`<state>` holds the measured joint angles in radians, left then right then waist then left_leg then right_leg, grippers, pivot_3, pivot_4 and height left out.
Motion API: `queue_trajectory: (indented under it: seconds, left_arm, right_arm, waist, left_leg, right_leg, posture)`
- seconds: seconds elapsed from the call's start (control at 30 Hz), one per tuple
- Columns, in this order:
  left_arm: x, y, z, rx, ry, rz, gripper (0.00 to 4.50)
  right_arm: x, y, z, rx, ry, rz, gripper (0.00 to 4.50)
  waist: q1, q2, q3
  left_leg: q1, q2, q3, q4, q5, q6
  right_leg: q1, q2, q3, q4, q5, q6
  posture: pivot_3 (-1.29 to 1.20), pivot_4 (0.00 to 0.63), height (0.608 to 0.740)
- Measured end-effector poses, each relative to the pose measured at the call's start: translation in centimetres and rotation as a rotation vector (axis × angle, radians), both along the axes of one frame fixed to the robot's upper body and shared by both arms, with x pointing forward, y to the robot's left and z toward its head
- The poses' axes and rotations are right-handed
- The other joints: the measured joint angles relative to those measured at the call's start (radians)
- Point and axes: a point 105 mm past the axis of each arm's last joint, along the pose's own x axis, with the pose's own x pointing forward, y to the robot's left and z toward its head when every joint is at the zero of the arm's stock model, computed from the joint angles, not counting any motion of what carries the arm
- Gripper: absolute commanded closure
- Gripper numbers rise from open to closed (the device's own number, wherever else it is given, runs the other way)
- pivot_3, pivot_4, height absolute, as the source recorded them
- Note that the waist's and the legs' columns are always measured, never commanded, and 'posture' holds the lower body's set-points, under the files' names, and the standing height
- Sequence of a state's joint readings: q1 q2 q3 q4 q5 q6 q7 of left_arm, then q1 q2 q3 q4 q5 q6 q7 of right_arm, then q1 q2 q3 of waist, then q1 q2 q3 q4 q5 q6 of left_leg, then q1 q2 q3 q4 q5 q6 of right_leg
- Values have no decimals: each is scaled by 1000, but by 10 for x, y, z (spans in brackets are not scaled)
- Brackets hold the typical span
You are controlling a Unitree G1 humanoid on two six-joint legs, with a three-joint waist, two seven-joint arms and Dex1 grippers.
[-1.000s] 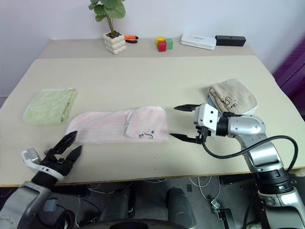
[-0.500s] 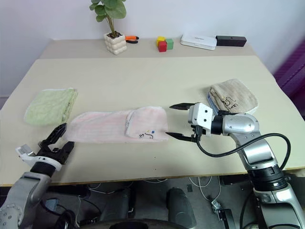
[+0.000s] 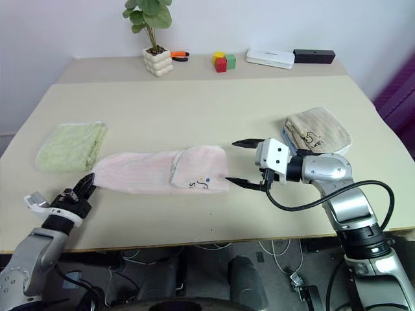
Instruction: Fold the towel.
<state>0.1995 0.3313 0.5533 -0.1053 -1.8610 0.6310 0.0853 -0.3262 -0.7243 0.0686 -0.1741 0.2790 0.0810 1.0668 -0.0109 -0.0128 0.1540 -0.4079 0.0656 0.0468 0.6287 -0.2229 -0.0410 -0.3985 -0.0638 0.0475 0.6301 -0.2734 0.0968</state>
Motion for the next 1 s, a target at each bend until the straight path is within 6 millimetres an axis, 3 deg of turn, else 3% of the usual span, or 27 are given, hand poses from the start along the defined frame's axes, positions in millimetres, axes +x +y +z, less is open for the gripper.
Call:
queue_trajectory:
  seconds: [0.23,0.4,0.6,0.9,1.0]
  left_arm:
    - [3,-1,4,24,-3,-8,4456]
    - [7,-19,21,239,-72,-168,4456]
    - [25,-79,78,439,-345,-439,4456]
    - [39,-151,114,542,-575,-761,4456]
    - [47,-185,122,547,-648,-862,4456]
  right_arm:
    - [0,0,0,1,0,-1,0]
    - [0,0,-1,-1,-1,-2,0]
    - [7,-8,-8,-25,3,-32,0]
    - [7,-31,-15,-75,15,-81,0]
    - [2,-42,-20,-77,52,-109,0]
  waist:
    - [0,0,0]
    - [0,-7,4]
    - [-2,-8,5]
    - [6,-10,6]
    - [16,-10,6]
  left_leg:
    - [0,0,0,0,0,0]
    - [-3,0,0,0,-1,-1]
    - [-6,-1,2,0,-1,-2]
    - [-11,-1,1,2,-1,-1]
    - [-12,-1,1,3,-1,-1]
  right_leg:
    - [0,0,0,0,0,0]
    - [-7,0,0,-2,0,0]
    - [-3,-2,0,-7,3,-4]
    - [-6,2,0,-6,3,-3]
    - [-6,2,1,-6,3,-3]
  posture:
    - [0,150,740]
    - [0,150,740]
    - [0,150,740]
    - [0,150,740]
    - [0,150,740]
